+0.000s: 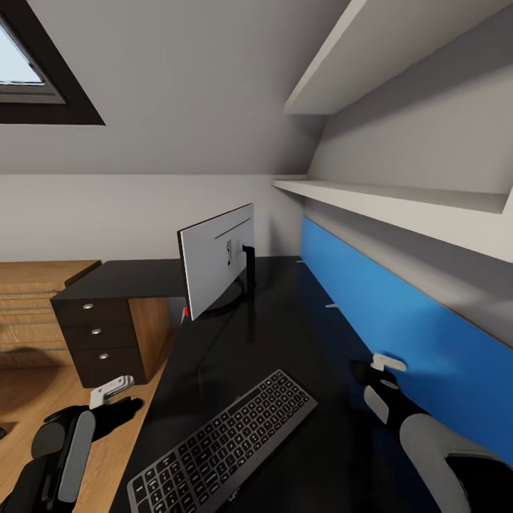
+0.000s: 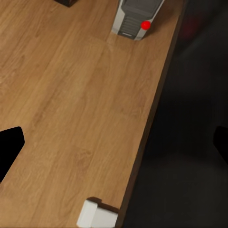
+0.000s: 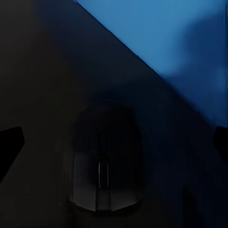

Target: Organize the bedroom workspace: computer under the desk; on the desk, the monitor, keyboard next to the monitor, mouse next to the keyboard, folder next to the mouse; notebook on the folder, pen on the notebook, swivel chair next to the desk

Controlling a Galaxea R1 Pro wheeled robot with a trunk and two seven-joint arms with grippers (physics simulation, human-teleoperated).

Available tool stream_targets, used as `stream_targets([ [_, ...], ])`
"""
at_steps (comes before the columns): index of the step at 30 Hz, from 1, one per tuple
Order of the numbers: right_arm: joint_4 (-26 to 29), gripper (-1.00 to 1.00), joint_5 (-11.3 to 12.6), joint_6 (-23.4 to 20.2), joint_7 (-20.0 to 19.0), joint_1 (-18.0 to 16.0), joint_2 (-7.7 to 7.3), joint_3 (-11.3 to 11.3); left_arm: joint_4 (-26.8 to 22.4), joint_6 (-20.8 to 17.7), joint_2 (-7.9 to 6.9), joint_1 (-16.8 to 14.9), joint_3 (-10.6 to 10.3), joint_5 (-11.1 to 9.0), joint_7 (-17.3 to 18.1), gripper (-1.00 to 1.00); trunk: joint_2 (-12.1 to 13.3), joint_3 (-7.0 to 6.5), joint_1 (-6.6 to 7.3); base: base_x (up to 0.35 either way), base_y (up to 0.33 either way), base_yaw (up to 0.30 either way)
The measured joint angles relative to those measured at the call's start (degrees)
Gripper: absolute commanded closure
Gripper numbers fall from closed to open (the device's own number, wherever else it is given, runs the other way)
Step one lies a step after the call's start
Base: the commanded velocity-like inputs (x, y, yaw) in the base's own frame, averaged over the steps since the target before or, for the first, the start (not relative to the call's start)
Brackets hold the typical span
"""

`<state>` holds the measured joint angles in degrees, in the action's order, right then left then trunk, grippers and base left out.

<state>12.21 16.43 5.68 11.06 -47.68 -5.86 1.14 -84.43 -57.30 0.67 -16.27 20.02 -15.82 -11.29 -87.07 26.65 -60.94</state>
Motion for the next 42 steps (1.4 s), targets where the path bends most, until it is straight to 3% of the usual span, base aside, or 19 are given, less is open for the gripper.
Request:
stream_targets([
  [42, 0.0, -1.00, -0.1, -0.6, -0.1, 0.0, -0.48, -0.1, 0.2, 0.0, -1.19, 0.0, 0.3, 0.4, -0.1, -1.00, 0.0, 0.00, 0.01, 0.008, 0.000, 0.000],
])
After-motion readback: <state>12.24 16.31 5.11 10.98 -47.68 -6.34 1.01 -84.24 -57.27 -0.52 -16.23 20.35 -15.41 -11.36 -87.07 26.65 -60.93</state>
